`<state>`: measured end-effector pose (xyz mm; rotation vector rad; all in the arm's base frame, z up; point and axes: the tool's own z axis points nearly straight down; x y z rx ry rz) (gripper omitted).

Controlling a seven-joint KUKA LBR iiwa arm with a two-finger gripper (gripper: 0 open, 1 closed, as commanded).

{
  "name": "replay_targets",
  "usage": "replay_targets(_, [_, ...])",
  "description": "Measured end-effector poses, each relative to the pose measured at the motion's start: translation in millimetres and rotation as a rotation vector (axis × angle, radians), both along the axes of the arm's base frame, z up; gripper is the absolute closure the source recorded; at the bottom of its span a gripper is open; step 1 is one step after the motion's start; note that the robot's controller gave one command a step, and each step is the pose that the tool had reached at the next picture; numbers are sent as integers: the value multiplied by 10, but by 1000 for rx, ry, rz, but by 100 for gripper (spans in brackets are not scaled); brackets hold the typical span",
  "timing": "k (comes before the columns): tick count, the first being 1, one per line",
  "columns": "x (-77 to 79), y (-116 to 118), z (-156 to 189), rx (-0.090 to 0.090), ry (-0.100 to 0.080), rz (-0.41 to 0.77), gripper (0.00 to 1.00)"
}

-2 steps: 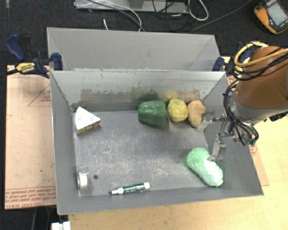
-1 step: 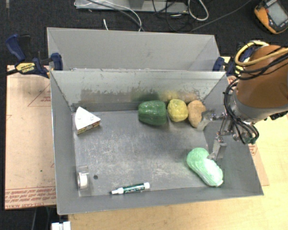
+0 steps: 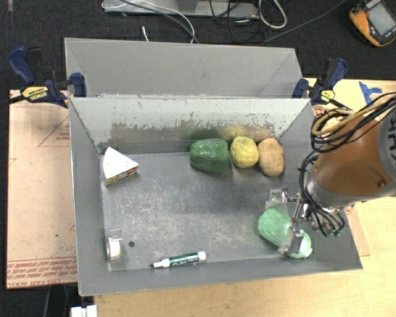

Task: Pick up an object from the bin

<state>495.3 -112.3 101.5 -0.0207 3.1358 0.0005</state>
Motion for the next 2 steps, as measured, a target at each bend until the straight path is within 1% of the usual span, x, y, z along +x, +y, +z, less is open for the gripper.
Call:
replay_targets(1, [-97, 12, -70, 1, -2, -50, 0])
replay_targets(2, [-141, 192, -24, 3, 6, -212, 0])
